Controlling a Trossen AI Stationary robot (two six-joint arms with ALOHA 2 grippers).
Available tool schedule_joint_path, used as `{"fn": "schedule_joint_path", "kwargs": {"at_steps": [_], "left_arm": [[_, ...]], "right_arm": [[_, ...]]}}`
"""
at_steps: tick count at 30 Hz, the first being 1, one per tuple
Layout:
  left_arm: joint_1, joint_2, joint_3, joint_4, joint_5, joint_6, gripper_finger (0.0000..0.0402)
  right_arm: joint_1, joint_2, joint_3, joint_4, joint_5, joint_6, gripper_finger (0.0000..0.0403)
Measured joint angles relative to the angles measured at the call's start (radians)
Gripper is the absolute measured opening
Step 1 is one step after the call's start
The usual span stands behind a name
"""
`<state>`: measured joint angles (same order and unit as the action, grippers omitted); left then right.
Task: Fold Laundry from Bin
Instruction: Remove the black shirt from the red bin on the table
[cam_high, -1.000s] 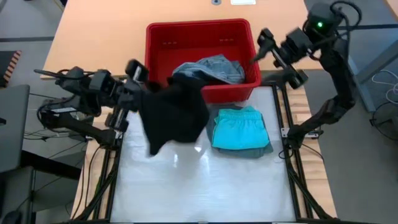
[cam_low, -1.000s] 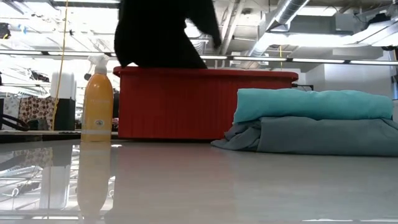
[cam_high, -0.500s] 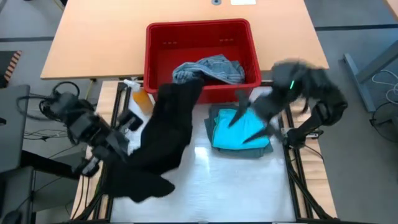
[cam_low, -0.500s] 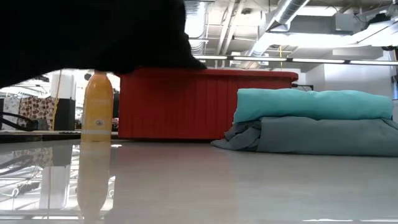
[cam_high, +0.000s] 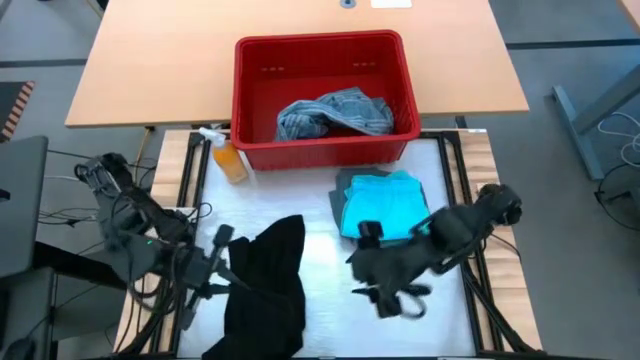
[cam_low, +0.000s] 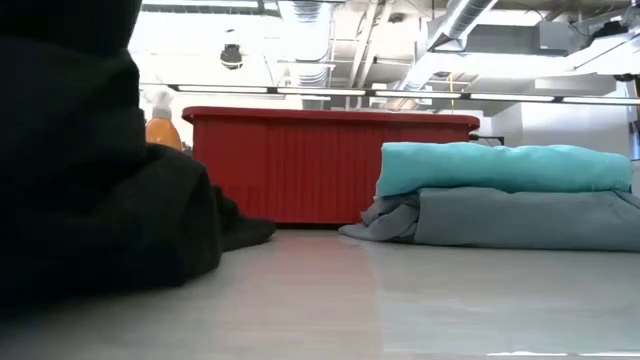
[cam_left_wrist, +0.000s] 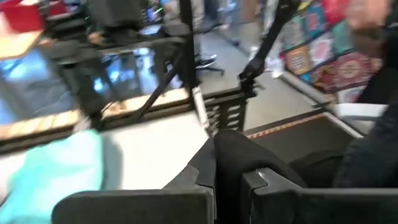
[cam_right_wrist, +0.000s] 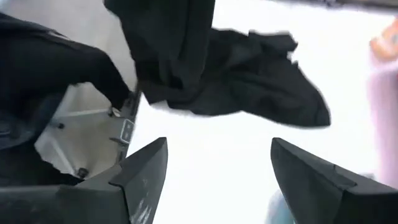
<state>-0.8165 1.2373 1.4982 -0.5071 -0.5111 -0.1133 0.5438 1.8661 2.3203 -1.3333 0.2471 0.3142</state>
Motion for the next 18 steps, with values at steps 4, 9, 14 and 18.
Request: {"fn": "schedule_joint_path", "kwargs": {"at_steps": [4, 9, 14, 18], "left_arm": [[-0.077, -0.026, 0.000, -0.135, -0.121, -0.106, 0.0000], [-0.149, -0.036, 0.001, -0.352, -0.077, -0.319, 0.0000], [-0.224, -0.021, 0.000, -0.472, -0.069, -0.483, 0.0000], [-0.265, -0.019, -0.020, -0.498, -0.076, -0.530, 0.0000]], "right_arm": [[0.003, 0.084, -0.032, 0.061, 0.013, 0.062, 0.0302], [-0.048, 0.185, -0.172, 0.269, 0.048, 0.040, 0.0298], [-0.154, 0.241, -0.329, 0.467, 0.141, 0.067, 0.0295], [-0.264, 0.290, -0.445, 0.644, 0.144, 0.118, 0.0295]]}}
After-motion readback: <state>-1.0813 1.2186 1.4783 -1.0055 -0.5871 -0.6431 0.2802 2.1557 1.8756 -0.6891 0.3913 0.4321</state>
